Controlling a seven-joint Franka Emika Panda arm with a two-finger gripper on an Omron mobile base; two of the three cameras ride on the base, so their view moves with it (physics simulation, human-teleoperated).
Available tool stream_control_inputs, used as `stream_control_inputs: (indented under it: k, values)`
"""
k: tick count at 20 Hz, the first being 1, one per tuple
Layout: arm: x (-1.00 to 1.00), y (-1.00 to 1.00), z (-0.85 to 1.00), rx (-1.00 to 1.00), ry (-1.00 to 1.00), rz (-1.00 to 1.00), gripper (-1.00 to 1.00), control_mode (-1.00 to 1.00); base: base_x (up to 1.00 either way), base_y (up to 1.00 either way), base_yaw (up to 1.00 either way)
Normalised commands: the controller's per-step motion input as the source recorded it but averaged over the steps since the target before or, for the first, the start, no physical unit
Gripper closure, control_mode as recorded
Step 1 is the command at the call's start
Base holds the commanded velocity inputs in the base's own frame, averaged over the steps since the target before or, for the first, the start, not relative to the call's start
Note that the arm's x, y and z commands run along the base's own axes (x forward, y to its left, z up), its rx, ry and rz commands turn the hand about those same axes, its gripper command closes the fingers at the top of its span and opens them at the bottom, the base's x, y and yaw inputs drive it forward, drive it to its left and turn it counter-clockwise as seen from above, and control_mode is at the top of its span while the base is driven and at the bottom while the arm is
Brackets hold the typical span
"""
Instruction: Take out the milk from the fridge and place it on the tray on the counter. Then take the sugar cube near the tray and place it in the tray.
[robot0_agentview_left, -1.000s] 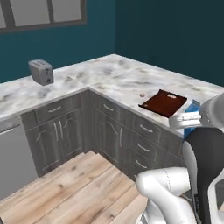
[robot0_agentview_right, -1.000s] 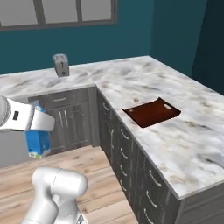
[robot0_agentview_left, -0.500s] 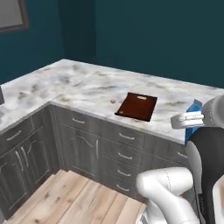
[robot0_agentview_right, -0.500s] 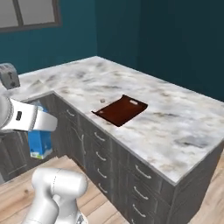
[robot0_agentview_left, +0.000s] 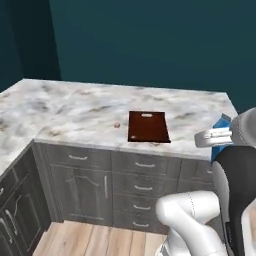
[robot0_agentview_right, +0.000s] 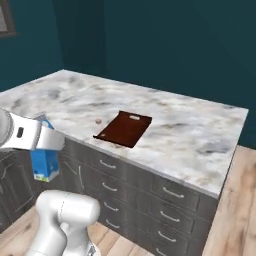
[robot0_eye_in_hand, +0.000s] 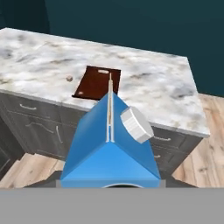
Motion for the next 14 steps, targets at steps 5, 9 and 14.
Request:
stream_control_inputs:
  k: [5, 9, 14]
  values:
    - [0.0, 0.0, 0.0, 0.0, 0.0, 0.0, 1.0, 1.0, 0.09, 0.87, -0.31]
    - [0.0, 0.0, 0.0, 0.0, 0.0, 0.0, 1.0, 1.0, 0.91, 0.0, -0.06]
    - [0.0, 0.0, 0.0, 0.0, 0.0, 0.0, 1.0, 1.0, 0.86, 0.08, -0.04]
